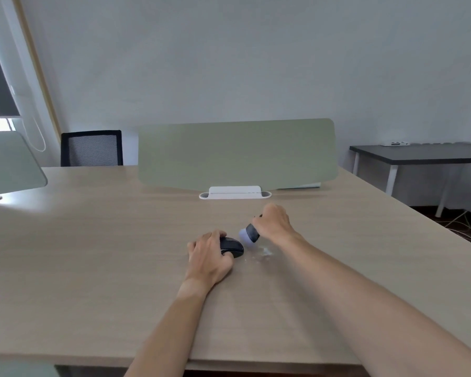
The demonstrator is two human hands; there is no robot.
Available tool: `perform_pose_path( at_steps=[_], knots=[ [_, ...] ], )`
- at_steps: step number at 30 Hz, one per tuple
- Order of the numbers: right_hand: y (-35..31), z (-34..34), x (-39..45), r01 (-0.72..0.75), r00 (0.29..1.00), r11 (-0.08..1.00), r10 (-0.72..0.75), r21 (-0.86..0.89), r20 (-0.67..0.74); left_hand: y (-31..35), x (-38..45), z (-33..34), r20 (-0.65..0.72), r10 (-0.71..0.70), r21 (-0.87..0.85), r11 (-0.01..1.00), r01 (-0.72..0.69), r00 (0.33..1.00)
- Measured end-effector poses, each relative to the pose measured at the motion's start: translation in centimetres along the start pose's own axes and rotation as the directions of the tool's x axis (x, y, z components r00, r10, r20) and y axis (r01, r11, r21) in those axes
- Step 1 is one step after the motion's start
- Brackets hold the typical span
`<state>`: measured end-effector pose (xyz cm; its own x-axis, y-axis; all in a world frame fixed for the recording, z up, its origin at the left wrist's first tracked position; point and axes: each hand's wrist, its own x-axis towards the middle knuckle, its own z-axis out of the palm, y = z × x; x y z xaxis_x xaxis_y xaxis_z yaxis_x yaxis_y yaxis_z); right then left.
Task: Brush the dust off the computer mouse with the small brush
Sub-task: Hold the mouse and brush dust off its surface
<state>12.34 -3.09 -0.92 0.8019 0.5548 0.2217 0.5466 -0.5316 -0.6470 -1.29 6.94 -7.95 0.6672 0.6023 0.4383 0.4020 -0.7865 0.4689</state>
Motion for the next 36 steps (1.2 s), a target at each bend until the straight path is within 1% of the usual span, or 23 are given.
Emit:
perform_pose_path(
  at_steps=[2,4,6,7,9,11,13,14,16,18,21,23,27,28,31,33,36],
  knots=[
    [-0.6,-0.4,0.0,-0.019,1.0,0.993,0.017,0.117,0.018,0.0,0.0,0.0,0.002,0.013,-0.032,0.999,-0.013,1.0],
    [-1.2,-0.3,-0.2,-0.066,0.992,0.974,0.042,0.216,0.115,0.0,-0.1,-0.1,0.004,0.026,-0.103,0.994,-0.026,1.0],
    [-1.5,0.3,-0.7,-0.111,0.974,0.962,0.057,0.248,0.218,0.0,-0.3,-0.2,0.016,0.028,-0.172,0.985,-0.024,0.999],
    [-1.4,0.5,-0.8,-0.121,0.971,0.962,0.064,0.243,0.229,0.0,-0.3,-0.3,0.02,0.029,-0.188,0.982,-0.024,0.999],
    [-1.1,0.7,-0.6,-0.128,0.977,0.97,0.088,0.205,0.194,0.1,-0.4,-0.3,0.011,0.038,-0.198,0.98,-0.035,0.999],
    [-0.7,0.3,-0.3,-0.119,0.984,0.986,0.102,0.113,0.145,0.2,-0.3,-0.4,0.012,0.03,-0.192,0.981,-0.028,0.999],
    [-0.6,-0.4,-0.1,-0.094,0.987,0.995,0.092,0.013,0.133,0.0,-0.3,-0.2,0.011,0.029,-0.189,0.982,-0.026,1.0],
    [-0.5,-0.6,0.0,-0.081,0.987,0.997,0.081,-0.005,0.136,0.0,-0.3,-0.2,0.016,0.029,-0.195,0.981,-0.026,0.999],
    [-0.6,-0.9,0.1,-0.062,0.992,0.998,0.058,0.031,0.115,-0.1,-0.2,-0.1,0.022,0.027,-0.208,0.978,-0.022,0.999],
    [-1.1,-0.6,0.2,-0.068,0.994,0.991,0.058,0.112,0.09,0.0,-0.1,0.0,0.024,0.026,-0.217,0.976,-0.02,0.999],
    [-1.5,0.7,-0.2,-0.129,0.987,0.957,0.097,0.26,0.13,-0.2,-0.1,0.1,0.026,0.028,-0.221,0.975,-0.022,0.999],
    [-1.5,1.2,-0.4,-0.154,0.982,0.957,0.121,0.247,0.143,-0.3,-0.1,0.2,0.017,0.032,-0.223,0.974,-0.027,0.999],
    [-0.2,0.4,-0.2,-0.119,0.991,0.992,0.116,0.038,0.067,-0.5,0.2,0.5,0.008,0.016,-0.215,0.977,-0.014,1.0],
    [0.0,0.2,-0.1,-0.105,0.993,0.994,0.105,0.014,0.055,-0.5,0.2,0.5,0.007,0.01,-0.215,0.977,-0.008,1.0],
    [-0.5,0.2,-0.2,-0.047,0.999,0.994,0.046,0.096,0.011,-0.6,0.3,0.6,0.011,0.012,-0.216,0.976,-0.009,1.0],
    [-1.4,0.7,-0.4,-0.047,0.999,0.984,0.049,0.171,-0.006,-0.5,0.3,0.5,0.019,0.006,-0.222,0.975,-0.001,1.0],
    [-2.3,1.5,-0.5,-0.099,0.994,0.963,0.084,0.249,0.07,-0.4,0.2,0.4,0.014,0.014,-0.223,0.975,-0.011,1.0]
  ],
)
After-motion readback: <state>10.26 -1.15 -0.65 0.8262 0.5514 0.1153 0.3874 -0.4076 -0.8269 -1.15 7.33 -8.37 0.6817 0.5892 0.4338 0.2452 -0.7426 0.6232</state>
